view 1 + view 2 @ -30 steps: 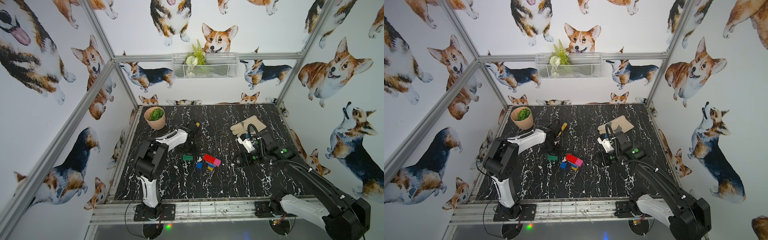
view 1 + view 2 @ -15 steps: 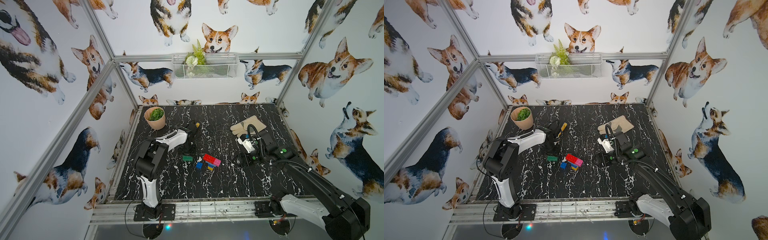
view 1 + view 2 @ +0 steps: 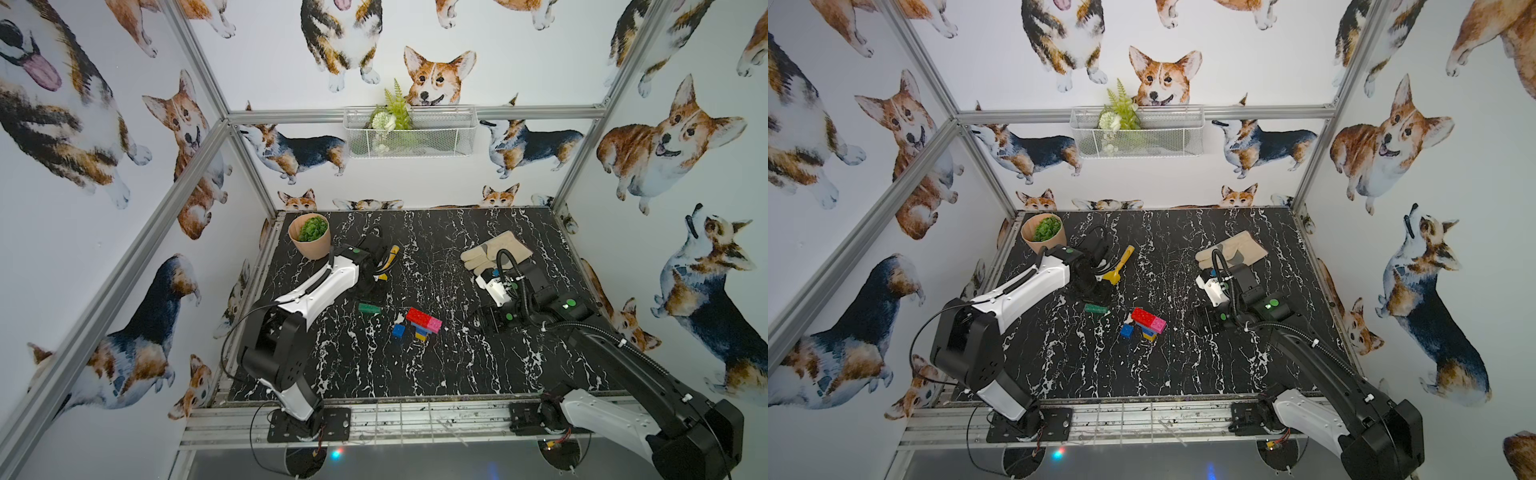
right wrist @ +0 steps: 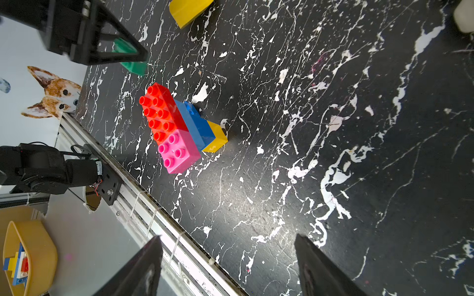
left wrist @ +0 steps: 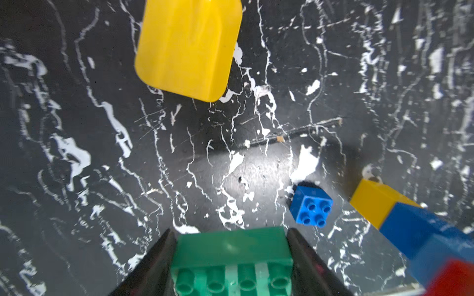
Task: Assemble a spoon with lego
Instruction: Pick up the lego brick from the center of the board, then assemble the lego brick with the lego brick.
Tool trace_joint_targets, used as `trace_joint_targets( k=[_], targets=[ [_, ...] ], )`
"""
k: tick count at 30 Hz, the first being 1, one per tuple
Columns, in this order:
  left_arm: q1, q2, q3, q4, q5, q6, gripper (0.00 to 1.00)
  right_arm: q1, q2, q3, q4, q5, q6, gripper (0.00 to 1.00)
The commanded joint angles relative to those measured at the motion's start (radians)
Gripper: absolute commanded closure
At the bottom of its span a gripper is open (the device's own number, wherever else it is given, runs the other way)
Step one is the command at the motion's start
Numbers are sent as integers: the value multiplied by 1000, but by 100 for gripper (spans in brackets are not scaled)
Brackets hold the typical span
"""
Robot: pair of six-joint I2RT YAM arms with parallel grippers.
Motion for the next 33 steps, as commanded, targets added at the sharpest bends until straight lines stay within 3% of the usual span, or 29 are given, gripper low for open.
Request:
trace_joint_targets(
  k=[1,6,10,13,22,33],
  targets=[
    [-40,-84,83,-181,17,47,57,-1,-7,11,23,10,16,17],
    [-202,-125,203,-298,14,7,57,0,-9,15,29,55,19,13],
    [-385,-58,283,-340,-1,-52,57,0,0,13,36,63,12,11],
    [-458,3,336,-334,0,-81,57,0,7,2,37,116,11,9],
    [-514,153,412,-306,-27,-91,57,-7,-57,-32,34,268,38,3],
    [-488,277,531,-346,-56,-52,58,-10,-120,-43,12,242,38,0]
  ],
)
